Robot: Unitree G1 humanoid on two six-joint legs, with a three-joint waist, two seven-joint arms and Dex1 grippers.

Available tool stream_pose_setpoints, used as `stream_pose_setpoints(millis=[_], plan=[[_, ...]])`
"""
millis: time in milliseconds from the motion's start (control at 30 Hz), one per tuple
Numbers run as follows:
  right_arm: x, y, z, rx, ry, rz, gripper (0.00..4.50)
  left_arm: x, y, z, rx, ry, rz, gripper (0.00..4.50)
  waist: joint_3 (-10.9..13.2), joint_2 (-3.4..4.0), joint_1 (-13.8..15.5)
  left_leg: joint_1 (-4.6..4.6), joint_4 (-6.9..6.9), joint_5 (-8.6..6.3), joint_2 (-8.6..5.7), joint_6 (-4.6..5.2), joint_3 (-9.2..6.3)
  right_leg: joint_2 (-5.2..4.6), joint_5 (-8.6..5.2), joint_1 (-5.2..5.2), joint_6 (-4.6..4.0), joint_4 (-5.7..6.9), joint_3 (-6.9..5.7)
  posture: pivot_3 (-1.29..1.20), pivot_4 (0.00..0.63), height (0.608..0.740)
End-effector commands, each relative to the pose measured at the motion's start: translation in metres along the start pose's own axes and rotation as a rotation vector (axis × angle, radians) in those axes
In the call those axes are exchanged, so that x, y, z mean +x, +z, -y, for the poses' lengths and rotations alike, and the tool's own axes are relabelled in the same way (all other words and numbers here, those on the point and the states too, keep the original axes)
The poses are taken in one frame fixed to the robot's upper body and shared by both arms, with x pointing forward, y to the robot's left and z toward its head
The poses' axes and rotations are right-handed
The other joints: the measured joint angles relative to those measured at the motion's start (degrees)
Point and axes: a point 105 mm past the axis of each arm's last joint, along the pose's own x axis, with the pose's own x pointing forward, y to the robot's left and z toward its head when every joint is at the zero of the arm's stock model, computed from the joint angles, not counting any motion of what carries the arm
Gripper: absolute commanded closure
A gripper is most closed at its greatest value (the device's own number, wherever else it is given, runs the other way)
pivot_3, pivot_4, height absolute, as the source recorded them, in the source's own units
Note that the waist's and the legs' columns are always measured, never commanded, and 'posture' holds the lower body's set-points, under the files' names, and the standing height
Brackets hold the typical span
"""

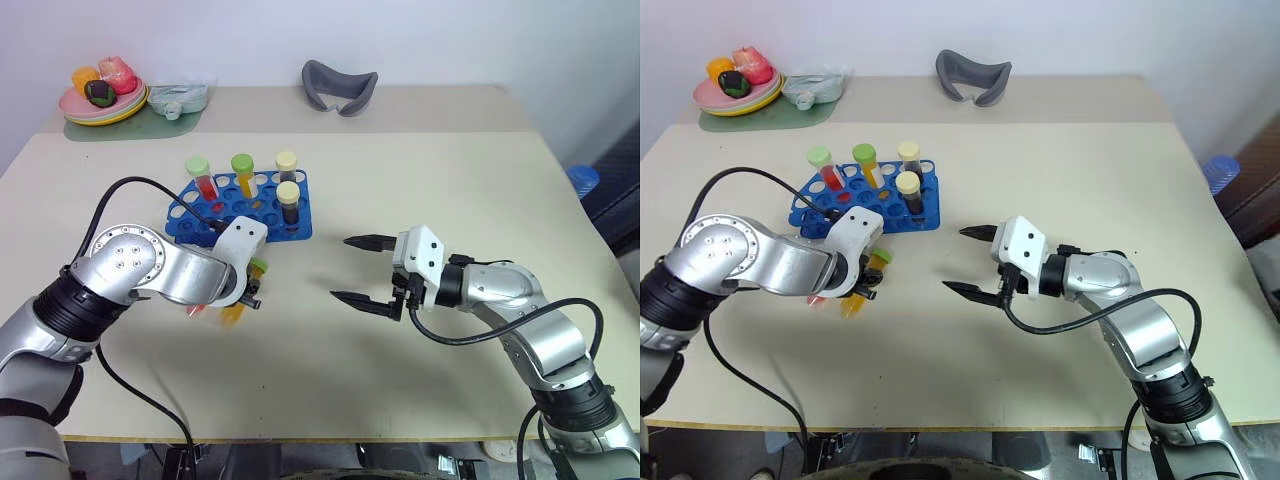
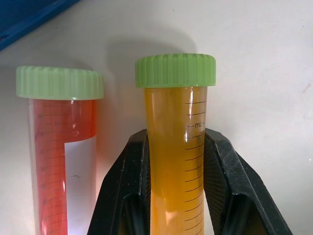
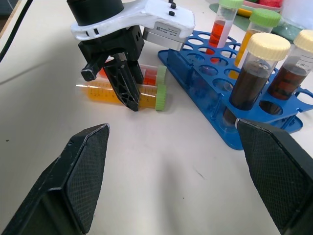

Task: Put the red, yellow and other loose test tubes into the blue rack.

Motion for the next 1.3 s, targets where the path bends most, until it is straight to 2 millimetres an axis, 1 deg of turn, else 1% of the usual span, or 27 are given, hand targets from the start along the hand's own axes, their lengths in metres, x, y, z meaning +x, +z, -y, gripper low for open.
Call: stream_pose_setpoints(millis=[33, 67, 100, 167, 200, 300, 400, 467, 500, 567, 600, 700, 800, 900, 933, 1067, 1133, 1300], plan=[[0.000, 0.010, -0.003, -0.031, 0.008, 0.033, 0.25, -0.005, -0.005, 0.005, 0.017, -0.045, 0.017, 3.67, 0.0, 0.00, -0.1, 0.00, -0.01, 0.00, 0.00, 0.00, 0.00, 0.01, 0.00, -0.02, 0.00, 0.00, 0.00, 0.00, 0.150, 0.740], [0.000, 0.010, -0.004, -0.031, 0.008, 0.033, 0.25, -0.007, -0.005, 0.006, 0.011, -0.061, 0.032, 3.67, 0.0, 0.00, -0.1, 0.00, -0.02, 0.00, 0.01, 0.00, 0.00, 0.01, 0.00, -0.02, 0.00, 0.00, 0.00, 0.00, 0.150, 0.740], [0.000, 0.010, -0.004, -0.030, 0.006, 0.031, 0.25, -0.012, -0.001, 0.006, 0.007, -0.061, 0.097, 3.67, 0.0, 0.00, -0.1, 0.00, -0.03, 0.00, 0.01, 0.00, 0.00, 0.02, 0.00, -0.03, 0.00, 0.00, 0.00, 0.00, 0.150, 0.740], [-0.002, 0.009, -0.004, -0.026, 0.001, 0.028, 0.25, -0.028, 0.012, 0.002, 0.084, -0.034, 0.321, 3.67, 0.0, 0.01, -0.1, -0.01, -0.09, 0.00, 0.01, 0.00, 0.05, 0.01, 0.00, -0.07, 0.00, -0.05, 0.03, 0.00, 0.150, 0.740], [-0.002, 0.009, -0.005, -0.023, 0.000, 0.027, 0.25, -0.036, 0.014, 0.002, 0.123, -0.038, 0.413, 3.67, 0.0, 0.01, -0.1, -0.03, -0.10, 0.00, 0.01, -0.01, 0.05, 0.01, 0.00, -0.08, 0.00, -0.07, 0.02, 0.00, 0.150, 0.740], [-0.003, 0.008, -0.005, -0.018, 0.000, 0.026, 0.25, -0.046, 0.006, -0.002, 0.188, -0.079, 0.546, 3.67, 0.1, 0.06, 0.1, -0.05, -0.19, 0.03, 0.02, -0.06, 0.12, 0.02, -0.01, -0.13, -0.01, -0.11, 0.02, 0.00, 0.150, 0.740], [-0.002, 0.007, -0.005, -0.015, 0.003, 0.028, 0.25, -0.050, -0.004, -0.010, 0.164, -0.146, 0.664, 3.67, 0.1, 0.05, 0.2, -0.03, -0.19, 0.05, 0.02, -0.08, 0.14, 0.01, 0.00, -0.06, -0.02, -0.15, 0.02, 0.00, 0.150, 0.740], [-0.001, 0.006, -0.005, -0.013, 0.005, 0.028, 0.25, -0.053, -0.006, -0.024, 0.137, -0.125, 0.766, 3.67, 0.1, 0.05, 0.1, -0.04, -0.20, -0.02, 0.02, 0.04, 0.15, 0.00, 0.00, -0.08, -0.02, -0.21, 0.03, 0.00, 0.150, 0.740], [0.000, 0.006, -0.005, -0.013, 0.007, 0.028, 0.25, -0.055, -0.007, -0.030, 0.141, -0.107, 0.808, 3.67, 0.1, 0.04, 0.2, -0.05, -0.20, -0.16, 0.02, 0.28, 0.15, 0.00, 0.00, -0.07, -0.02, -0.22, 0.02, 0.00, 0.150, 0.740], [0.000, 0.006, -0.004, -0.012, 0.010, 0.029, 0.25, -0.057, -0.009, -0.039, 0.186, -0.056, 0.882, 3.67, 0.1, 0.03, 0.3, -0.06, -0.19, -0.19, 0.03, 0.34, 0.14, 0.00, 0.00, -0.07, -0.03, -0.25, 0.02, 0.00, 0.150, 0.740], [0.000, 0.006, -0.004, -0.011, 0.011, 0.029, 0.25, -0.059, -0.006, -0.045, 0.180, -0.016, 0.939, 3.67, 0.1, 0.03, 0.3, -0.07, -0.19, -0.19, 0.03, 0.34, 0.14, 0.01, 0.00, -0.06, -0.03, -0.26, 0.01, 0.00, 0.150, 0.740], [0.001, 0.005, -0.004, -0.010, 0.013, 0.030, 0.25, -0.072, 0.017, -0.058, 0.118, 0.075, 1.136, 3.67, 0.1, -0.02, 0.7, -0.08, -0.14, -0.21, 0.02, 0.38, 0.13, -0.01, 0.00, 0.00, -0.02, -0.31, -0.01, 0.00, 0.150, 0.740], [0.002, 0.006, -0.004, -0.010, 0.012, 0.032, 0.25, -0.081, 0.042, -0.051, 0.109, 0.089, 1.269, 3.67, 0.1, -0.04, 1.2, -0.11, -0.09, -0.23, 0.02, 0.41, 0.11, -0.01, 0.01, 0.00, -0.01, -0.29, -0.01, 0.00, 0.150, 0.740], [0.003, 0.007, -0.003, -0.012, 0.008, 0.034, 0.25, -0.080, 0.056, -0.046, 0.086, 0.093, 1.344, 3.67, 0.0, -0.03, 1.4, -0.11, -0.08, -0.27, 0.01, 0.47, 0.11, -0.01, 0.02, 0.00, 0.00, -0.30, -0.01, 0.00, 0.150, 0.740], [0.003, 0.007, -0.003, -0.012, 0.005, 0.035, 0.25, -0.077, 0.060, -0.048, 0.083, 0.118, 1.350, 3.67, 0.0, -0.03, 1.3, -0.10, -0.08, -0.28, 0.01, 0.49, 0.12, -0.02, 0.02, -0.02, 0.01, -0.29, 0.00, 0.00, 0.150, 0.740], [0.004, 0.008, -0.002, -0.011, -0.006, 0.039, 0.25, -0.061, 0.066, -0.055, 0.055, 0.170, 1.358, 3.67, 0.0, -0.02, 1.2, -0.06, -0.09, -0.28, 0.03, 0.50, 0.11, 0.02, 0.02, -0.04, 0.00, -0.23, 0.00, 0.00, 0.150, 0.740], [0.004, 0.008, -0.003, -0.007, -0.011, 0.041, 0.25, -0.054, 0.069, -0.052, 0.045, 0.146, 1.371, 3.67, 0.0, -0.03, 1.3, -0.06, -0.07, -0.28, 0.03, 0.50, 0.11, 0.02, 0.02, -0.02, 0.00, -0.23, -0.01, 0.00, 0.150, 0.740], [0.005, 0.009, -0.006, -0.002, -0.017, 0.042, 0.25, -0.048, 0.078, -0.048, 0.018, 0.129, 1.418, 3.67, 0.0, -0.03, 1.5, -0.09, -0.07, -0.28, 0.02, 0.50, 0.10, 0.00, 0.02, -0.02, 0.01, -0.25, -0.03, 0.00, 0.150, 0.740]])
